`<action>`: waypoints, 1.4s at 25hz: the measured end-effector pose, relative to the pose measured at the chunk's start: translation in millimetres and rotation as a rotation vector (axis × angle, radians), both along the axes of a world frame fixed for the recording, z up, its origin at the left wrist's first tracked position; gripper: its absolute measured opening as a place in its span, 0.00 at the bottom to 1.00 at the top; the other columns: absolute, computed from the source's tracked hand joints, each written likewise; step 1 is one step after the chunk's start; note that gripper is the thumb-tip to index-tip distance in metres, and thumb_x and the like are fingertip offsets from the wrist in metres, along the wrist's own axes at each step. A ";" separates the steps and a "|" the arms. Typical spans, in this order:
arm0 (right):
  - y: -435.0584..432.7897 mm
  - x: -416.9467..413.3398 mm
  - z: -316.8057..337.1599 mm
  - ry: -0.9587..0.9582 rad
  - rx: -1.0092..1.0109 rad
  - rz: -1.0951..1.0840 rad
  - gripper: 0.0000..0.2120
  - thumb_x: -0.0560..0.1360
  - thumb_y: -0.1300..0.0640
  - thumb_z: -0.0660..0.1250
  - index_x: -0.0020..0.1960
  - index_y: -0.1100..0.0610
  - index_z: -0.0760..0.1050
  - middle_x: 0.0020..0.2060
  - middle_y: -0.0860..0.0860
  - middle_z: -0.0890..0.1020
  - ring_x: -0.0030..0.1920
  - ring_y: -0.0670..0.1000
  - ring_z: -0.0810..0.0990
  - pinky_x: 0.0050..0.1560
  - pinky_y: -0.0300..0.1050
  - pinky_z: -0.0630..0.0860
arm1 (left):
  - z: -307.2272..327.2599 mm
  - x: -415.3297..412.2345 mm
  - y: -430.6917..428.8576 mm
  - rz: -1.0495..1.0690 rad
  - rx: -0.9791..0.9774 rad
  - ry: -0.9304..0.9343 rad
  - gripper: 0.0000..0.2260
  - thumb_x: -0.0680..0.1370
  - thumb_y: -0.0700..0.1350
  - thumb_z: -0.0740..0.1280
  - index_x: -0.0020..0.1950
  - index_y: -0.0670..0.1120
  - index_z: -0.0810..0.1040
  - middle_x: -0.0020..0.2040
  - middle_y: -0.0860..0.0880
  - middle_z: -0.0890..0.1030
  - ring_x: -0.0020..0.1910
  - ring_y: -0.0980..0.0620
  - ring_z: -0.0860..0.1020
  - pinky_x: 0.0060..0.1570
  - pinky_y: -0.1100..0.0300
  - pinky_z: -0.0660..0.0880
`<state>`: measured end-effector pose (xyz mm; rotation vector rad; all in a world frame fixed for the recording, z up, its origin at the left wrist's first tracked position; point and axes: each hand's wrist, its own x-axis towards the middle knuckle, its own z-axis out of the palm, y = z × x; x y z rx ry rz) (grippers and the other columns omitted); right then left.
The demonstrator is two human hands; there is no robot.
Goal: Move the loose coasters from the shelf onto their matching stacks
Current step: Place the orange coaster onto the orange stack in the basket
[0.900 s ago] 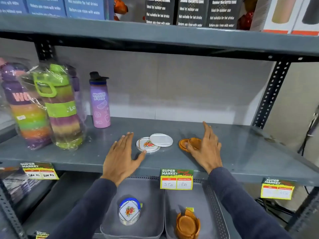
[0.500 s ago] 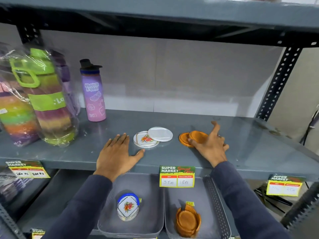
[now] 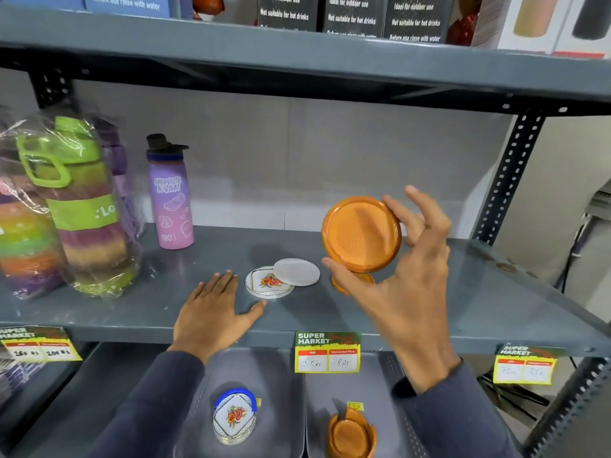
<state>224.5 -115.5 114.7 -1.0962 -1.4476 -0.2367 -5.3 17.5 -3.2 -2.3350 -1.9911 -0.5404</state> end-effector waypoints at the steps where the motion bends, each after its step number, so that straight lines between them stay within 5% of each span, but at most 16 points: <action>1: -12.9 -6.1 7.3 -0.020 0.049 0.017 0.49 0.60 0.46 0.83 0.70 0.44 0.55 0.69 0.48 0.72 0.66 0.56 0.75 0.65 0.56 0.71 | -0.3 -0.2 0.4 -0.014 -0.002 0.003 0.43 0.71 0.74 0.46 0.80 0.51 0.55 0.81 0.53 0.53 0.80 0.53 0.50 0.78 0.53 0.49; 5: -50.9 -20.0 21.4 -0.093 0.187 0.051 0.48 0.61 0.48 0.84 0.69 0.48 0.57 0.66 0.38 0.66 0.66 0.59 0.76 0.59 0.62 0.74 | -0.1 -0.7 1.2 -0.038 -0.011 0.024 0.39 0.74 0.73 0.48 0.80 0.54 0.53 0.81 0.55 0.54 0.80 0.53 0.51 0.78 0.52 0.49; 8: -58.0 -19.5 10.5 -0.082 0.124 0.079 0.47 0.61 0.46 0.84 0.68 0.47 0.57 0.68 0.42 0.69 0.66 0.58 0.76 0.59 0.61 0.73 | 0.3 -0.6 -0.3 -0.032 -0.017 0.026 0.38 0.74 0.72 0.48 0.79 0.53 0.54 0.81 0.54 0.55 0.79 0.53 0.52 0.77 0.51 0.50; 14: -54.9 2.8 -75.8 -0.099 -0.296 0.162 0.48 0.58 0.40 0.82 0.71 0.42 0.60 0.69 0.35 0.67 0.69 0.50 0.73 0.66 0.56 0.71 | 0.8 -1.4 -0.8 -0.034 -0.034 0.031 0.39 0.73 0.73 0.48 0.79 0.53 0.56 0.80 0.53 0.57 0.79 0.52 0.54 0.77 0.50 0.51; 18: -63.5 21.4 -150.9 -0.172 -0.656 0.176 0.46 0.57 0.31 0.77 0.68 0.30 0.56 0.65 0.27 0.66 0.66 0.39 0.68 0.64 0.34 0.60 | 0.0 0.3 0.1 -0.010 -0.029 0.021 0.40 0.73 0.72 0.51 0.78 0.49 0.58 0.80 0.51 0.58 0.79 0.52 0.55 0.77 0.51 0.51; 22: -42.1 39.3 -231.6 -0.184 -1.032 0.098 0.41 0.54 0.25 0.72 0.61 0.25 0.56 0.60 0.30 0.71 0.61 0.41 0.67 0.54 0.44 0.59 | -1.7 -0.5 3.7 0.002 0.006 0.020 0.41 0.73 0.72 0.52 0.78 0.46 0.60 0.80 0.49 0.59 0.79 0.51 0.57 0.76 0.51 0.53; 27: 9.8 63.8 -319.6 -0.010 -1.298 -0.078 0.40 0.52 0.24 0.70 0.61 0.37 0.70 0.55 0.47 0.80 0.64 0.54 0.71 0.56 0.48 0.61 | -3.9 -2.0 5.3 0.003 0.051 0.032 0.39 0.73 0.71 0.54 0.77 0.46 0.63 0.78 0.48 0.63 0.78 0.50 0.60 0.75 0.49 0.55; 35: 36.3 65.7 -345.4 -0.001 -1.345 -0.257 0.37 0.60 0.37 0.79 0.66 0.43 0.73 0.59 0.58 0.74 0.61 0.62 0.74 0.64 0.50 0.72 | -1.6 -1.5 4.0 0.013 0.056 0.036 0.40 0.72 0.71 0.52 0.76 0.47 0.64 0.78 0.49 0.64 0.77 0.51 0.60 0.75 0.49 0.55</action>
